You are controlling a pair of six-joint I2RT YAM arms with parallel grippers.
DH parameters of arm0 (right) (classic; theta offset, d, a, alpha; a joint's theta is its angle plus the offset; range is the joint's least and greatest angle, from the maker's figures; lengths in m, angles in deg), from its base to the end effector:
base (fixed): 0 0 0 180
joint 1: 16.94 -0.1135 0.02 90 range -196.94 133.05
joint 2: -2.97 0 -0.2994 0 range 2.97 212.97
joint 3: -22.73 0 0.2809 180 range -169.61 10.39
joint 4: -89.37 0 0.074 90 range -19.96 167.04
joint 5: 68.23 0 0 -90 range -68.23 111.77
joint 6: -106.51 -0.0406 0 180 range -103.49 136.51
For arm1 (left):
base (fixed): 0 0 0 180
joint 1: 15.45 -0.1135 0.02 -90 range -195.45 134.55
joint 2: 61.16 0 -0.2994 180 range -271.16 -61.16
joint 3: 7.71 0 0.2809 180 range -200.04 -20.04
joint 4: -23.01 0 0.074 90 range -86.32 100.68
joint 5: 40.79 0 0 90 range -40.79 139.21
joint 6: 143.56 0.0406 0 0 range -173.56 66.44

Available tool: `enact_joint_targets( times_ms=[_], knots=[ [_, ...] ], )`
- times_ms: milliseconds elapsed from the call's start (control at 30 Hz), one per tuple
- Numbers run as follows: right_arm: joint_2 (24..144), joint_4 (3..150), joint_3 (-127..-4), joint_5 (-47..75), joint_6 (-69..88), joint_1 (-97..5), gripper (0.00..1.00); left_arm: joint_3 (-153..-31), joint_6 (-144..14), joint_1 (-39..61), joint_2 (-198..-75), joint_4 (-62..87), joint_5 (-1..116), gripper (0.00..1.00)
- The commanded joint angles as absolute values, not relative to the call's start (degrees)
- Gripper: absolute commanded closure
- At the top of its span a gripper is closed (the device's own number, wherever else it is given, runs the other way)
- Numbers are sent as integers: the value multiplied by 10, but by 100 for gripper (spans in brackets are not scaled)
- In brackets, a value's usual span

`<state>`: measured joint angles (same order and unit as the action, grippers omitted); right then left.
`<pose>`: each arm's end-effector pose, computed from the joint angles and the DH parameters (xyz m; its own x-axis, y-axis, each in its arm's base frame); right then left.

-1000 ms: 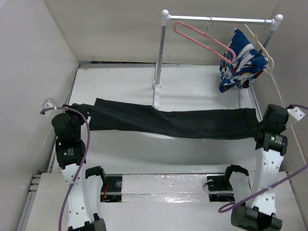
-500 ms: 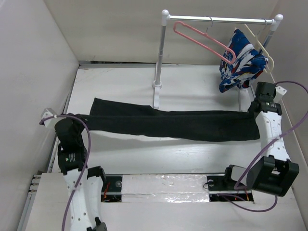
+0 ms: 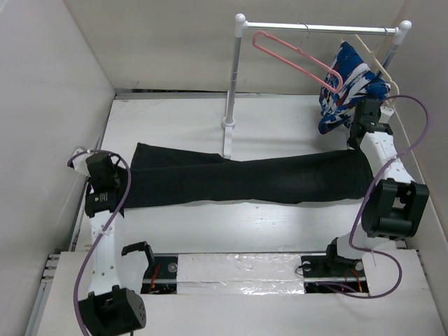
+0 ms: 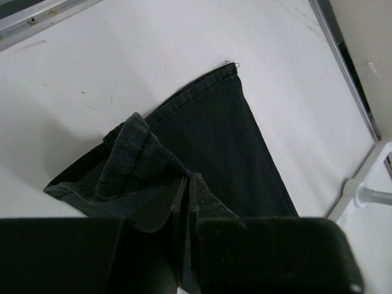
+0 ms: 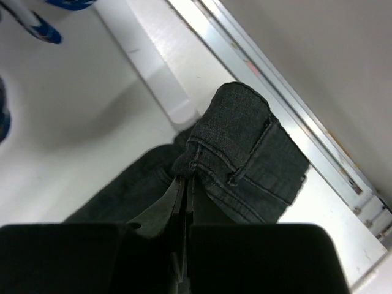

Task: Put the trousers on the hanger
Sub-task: Fold the trousers at the center of the board.

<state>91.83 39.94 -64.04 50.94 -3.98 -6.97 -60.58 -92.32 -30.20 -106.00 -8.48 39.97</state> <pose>0.3540 -0.0823 0.3169 -0.5647 0.4096 -0.7164 0.6913 0.7090 -0.1396 0.1826 0.0548 0.3184 -0.0537 -0.6531 -0.7553 -0.5481 0.6516 -0.5245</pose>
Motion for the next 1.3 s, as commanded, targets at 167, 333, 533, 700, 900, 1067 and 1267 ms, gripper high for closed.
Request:
enact_joint_targets(
  times_ms=[167,333,533,700,900,1067,1267],
  knots=[
    [980,473,-715,552,-36,-82,100,-700,-922,-308,-1235,6,355,100],
    [1009,487,-717,546,-38,-82,99,-813,-906,-256,-1382,-20,286,100],
    [1039,497,-733,534,-37,-76,100,-899,-891,-218,-1518,-7,255,100],
    [1064,495,-749,532,-41,-76,98,-965,-873,-205,-1618,-23,256,100],
    [1068,493,-739,448,-71,-56,46,-1027,-846,-199,-1685,-58,255,66],
    [993,570,-621,330,-136,-48,12,-970,-854,-199,-1616,-27,279,40],
    [796,713,-423,260,-210,-53,2,-837,-908,-199,-1465,-5,331,37]
  ],
)
